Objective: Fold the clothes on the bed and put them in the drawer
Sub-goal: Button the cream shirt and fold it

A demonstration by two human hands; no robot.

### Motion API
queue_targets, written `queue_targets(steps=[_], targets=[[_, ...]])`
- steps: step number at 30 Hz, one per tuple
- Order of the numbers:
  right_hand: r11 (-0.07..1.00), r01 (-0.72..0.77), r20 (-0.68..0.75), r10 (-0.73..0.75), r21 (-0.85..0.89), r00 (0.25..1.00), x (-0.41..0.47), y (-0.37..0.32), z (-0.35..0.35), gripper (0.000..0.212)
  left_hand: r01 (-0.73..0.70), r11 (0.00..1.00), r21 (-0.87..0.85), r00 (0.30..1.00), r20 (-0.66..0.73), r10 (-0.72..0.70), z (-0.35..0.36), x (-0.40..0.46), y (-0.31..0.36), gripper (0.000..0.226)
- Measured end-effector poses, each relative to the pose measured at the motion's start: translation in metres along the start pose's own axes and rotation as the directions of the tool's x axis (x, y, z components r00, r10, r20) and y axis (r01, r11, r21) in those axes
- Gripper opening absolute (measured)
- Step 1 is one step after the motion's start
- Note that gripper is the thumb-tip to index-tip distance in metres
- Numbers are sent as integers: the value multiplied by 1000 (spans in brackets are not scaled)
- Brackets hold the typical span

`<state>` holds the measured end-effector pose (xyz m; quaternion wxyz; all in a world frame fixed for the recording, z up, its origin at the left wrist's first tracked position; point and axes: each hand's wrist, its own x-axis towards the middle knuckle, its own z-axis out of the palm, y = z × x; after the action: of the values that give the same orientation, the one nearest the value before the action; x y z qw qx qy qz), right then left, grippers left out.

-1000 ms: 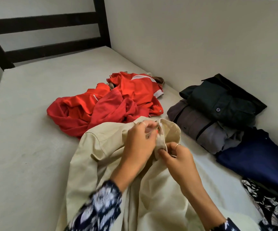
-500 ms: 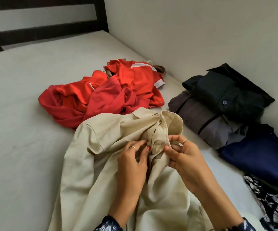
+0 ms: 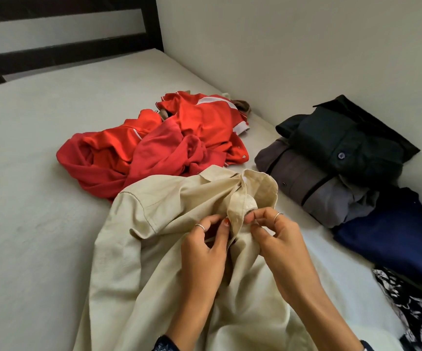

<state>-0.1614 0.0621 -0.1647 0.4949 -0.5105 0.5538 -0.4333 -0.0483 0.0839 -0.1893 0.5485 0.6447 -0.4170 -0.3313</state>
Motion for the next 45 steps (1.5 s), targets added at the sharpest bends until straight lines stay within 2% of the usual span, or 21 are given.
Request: queue_targets(steps=[2,5,8,11,13,15,16,17,21,24,28,31,36,38,41,43,45], targets=[[998,45,36,-46,35,998,-4,-6,1,16,5,999,-38,1000,1,-5,1,-1,2,5],[991,134,54,-133,-12,990,-9,-11,2,18,-13,999,-36,1000,-1,13,5,-1,7,5],[970,206,-11,-209,-129,978,-10,-9,4,9,-55,998,14,998,-6,55,8,-3,10,6],[952,210,-63,-229,-223,971,-7,-3,3,10,-133,985,107,985,-94,143,5,-4,13,8],[870,300,-121,-372,-392,920,-5,-3,-1,10,-211,960,182,951,-188,244,0,-1,18,5],[692,353,-128,-540,-630,832,-4,-7,-8,6,-269,938,220,919,-233,319,-9,0,29,4],[635,349,-117,-573,-689,811,-3,-8,-11,9,-295,925,239,910,-224,348,-13,0,35,3],[634,353,-99,-564,-688,820,-3,-10,-12,13,-327,905,272,901,-199,385,-17,-2,42,2],[832,343,35,-365,-436,930,-11,-21,-4,17,-445,781,439,851,-65,521,-22,-16,57,9],[880,346,120,-324,-326,938,-20,-27,1,20,-465,736,493,838,-22,545,-24,-28,58,11],[912,321,238,-263,-255,935,-28,-33,-3,19,-404,794,455,880,-43,472,-29,-36,56,18],[951,259,229,-217,-171,949,-30,-32,-1,20,-390,813,431,889,-55,455,-30,-41,56,19],[940,315,101,-303,-128,947,-34,-32,3,13,-410,781,471,875,-37,482,-29,-45,57,20],[941,328,89,-321,-82,943,-36,-33,3,9,-431,734,526,859,-11,512,-30,-45,58,20],[883,429,105,-416,-190,903,-38,-31,4,7,-449,661,601,824,-8,567,-31,-45,61,18],[821,477,113,-466,-313,877,-37,-30,5,10,-441,711,547,838,-33,545,-33,-42,62,16],[796,491,120,-482,-353,868,-37,-29,5,10,-386,807,447,883,-74,463,-34,-39,60,9]])
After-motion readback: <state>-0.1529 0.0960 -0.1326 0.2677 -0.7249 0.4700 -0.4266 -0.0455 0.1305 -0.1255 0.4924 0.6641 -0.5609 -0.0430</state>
